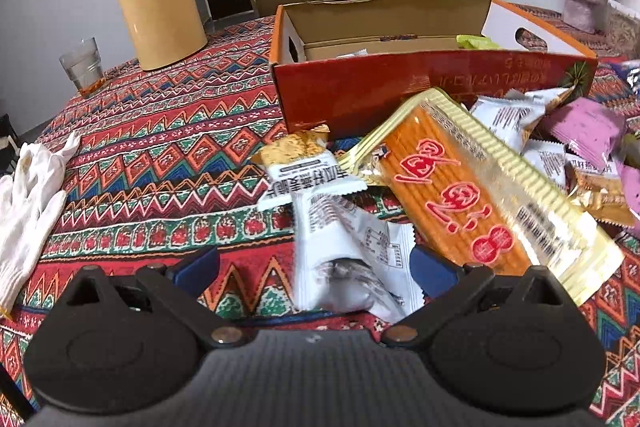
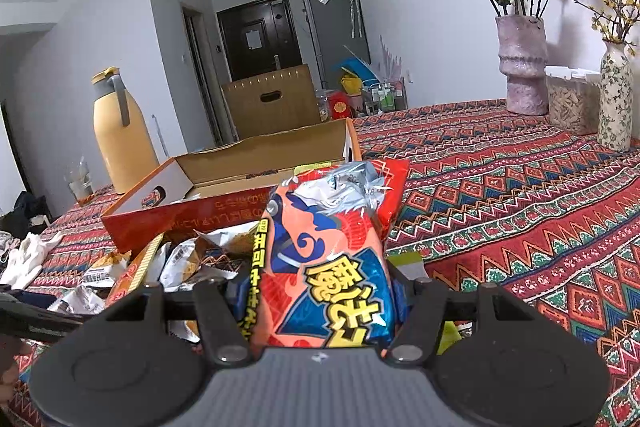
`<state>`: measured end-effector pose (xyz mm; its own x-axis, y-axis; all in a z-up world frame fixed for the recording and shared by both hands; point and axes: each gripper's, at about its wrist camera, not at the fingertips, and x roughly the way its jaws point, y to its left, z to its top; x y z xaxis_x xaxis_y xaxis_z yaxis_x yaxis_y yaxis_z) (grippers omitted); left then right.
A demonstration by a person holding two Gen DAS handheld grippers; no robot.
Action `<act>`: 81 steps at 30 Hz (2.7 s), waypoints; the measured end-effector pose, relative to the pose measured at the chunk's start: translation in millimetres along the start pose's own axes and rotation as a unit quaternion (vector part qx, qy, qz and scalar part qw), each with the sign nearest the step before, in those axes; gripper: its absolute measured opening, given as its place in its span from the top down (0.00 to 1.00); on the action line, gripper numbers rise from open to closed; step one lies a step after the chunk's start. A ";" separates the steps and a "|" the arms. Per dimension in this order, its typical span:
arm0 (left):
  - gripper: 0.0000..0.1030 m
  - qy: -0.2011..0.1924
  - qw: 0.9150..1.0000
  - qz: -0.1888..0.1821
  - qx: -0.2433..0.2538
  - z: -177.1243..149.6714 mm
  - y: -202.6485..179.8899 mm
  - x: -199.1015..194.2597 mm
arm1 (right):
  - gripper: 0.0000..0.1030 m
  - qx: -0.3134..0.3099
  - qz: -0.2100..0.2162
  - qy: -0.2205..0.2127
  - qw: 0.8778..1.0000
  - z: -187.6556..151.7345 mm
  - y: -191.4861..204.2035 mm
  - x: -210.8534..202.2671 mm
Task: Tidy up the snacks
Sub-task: 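Grasp the blue-orange chip bag with the right tool while the left tool grasps a brown packet, then carry both bags into the box and open both tools to drop them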
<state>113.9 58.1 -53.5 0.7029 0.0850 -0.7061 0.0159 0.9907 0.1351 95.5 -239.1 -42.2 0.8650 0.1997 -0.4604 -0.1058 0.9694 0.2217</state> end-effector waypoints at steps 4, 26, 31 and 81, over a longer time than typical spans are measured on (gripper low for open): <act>0.08 -0.007 1.000 -0.006 0.001 -0.9 -2.2 -1.2 | 0.41 0.003 0.010 0.003 1.000 -2.2 0.0 0.1; 0.80 -0.055 0.994 -0.055 -0.074 -11.5 5.0 -38.5 | 0.41 -0.002 0.042 -0.001 0.999 -5.6 5.0 -7.4; 0.80 -0.078 0.993 -0.052 -0.079 -6.3 6.3 -51.9 | 0.41 -0.008 0.049 -0.009 0.999 -4.0 7.9 -11.3; 0.80 -0.152 0.978 -0.052 -0.131 159.1 -18.5 2.0 | 0.41 -0.044 0.047 -0.054 0.997 130.8 47.1 123.9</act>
<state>228.2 23.0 53.2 0.8868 -0.0132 -0.4620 -0.0566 0.9890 -0.1370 261.8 -187.4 23.6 0.8960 0.2786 -0.3457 -0.2273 0.9567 0.1820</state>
